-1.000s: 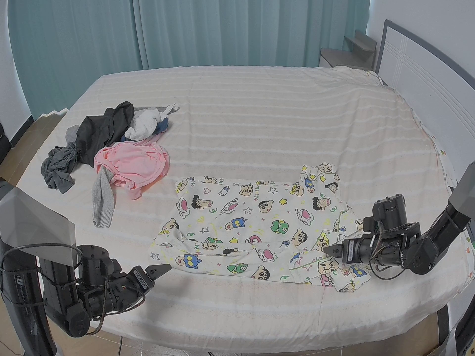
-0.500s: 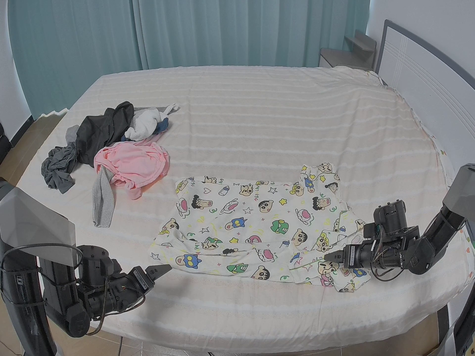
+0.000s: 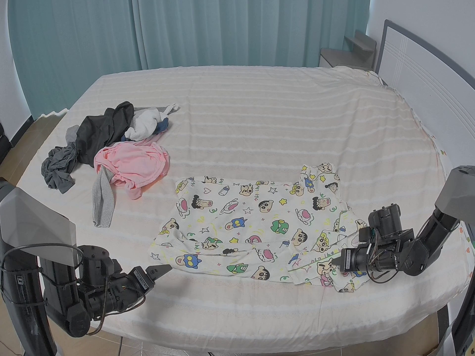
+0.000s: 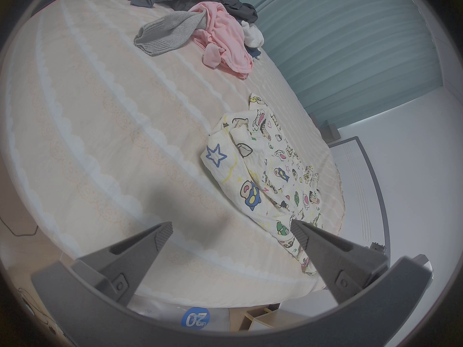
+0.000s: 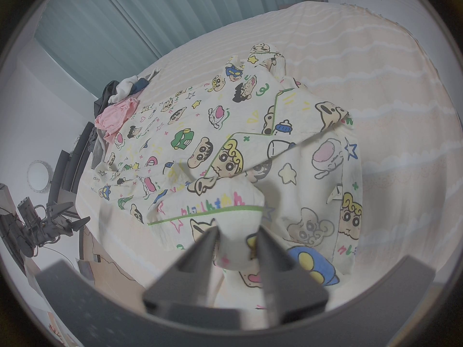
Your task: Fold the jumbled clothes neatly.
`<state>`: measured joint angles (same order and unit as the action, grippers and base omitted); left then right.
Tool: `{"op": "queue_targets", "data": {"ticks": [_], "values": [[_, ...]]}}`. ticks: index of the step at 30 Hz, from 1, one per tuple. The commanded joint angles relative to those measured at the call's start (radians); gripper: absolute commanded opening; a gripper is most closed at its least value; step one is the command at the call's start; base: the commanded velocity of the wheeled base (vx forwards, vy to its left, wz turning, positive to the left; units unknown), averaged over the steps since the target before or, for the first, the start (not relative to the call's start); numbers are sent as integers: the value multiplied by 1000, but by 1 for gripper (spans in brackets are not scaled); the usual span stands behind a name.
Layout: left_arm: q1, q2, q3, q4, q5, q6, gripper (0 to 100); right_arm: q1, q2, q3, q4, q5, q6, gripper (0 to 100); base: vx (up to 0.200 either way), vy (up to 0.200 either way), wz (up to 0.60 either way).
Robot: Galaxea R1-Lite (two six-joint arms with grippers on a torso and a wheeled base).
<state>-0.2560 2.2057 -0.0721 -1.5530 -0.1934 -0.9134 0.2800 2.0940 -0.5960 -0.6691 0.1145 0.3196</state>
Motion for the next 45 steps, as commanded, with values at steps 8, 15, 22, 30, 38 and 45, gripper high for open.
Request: {"op": "queue_targets", "data": {"ticks": [8,15,22,30,38,45], "values": [[0,2,0,-18,0,-1,100,1,-31,-1,-1,-2,-4,0,0,0,0],[0,2,0,-18,0,-1,100,4,-71,-16,8,-12,-43,0,0,0,0],[0,2,0,-18,0,-1,100,-5,-34,-84,11,-61,-85,0,0,0,0],[0,2,0,-18,0,-1,100,-18,-17,-125,13,-88,-85,0,0,0,0],[0,2,-2,-18,0,-1,100,-27,-11,-123,42,-88,-111,0,0,0,0],[0,2,-2,-18,0,-1,100,-28,-3,-123,43,-88,-111,100,0,0,0]]}}
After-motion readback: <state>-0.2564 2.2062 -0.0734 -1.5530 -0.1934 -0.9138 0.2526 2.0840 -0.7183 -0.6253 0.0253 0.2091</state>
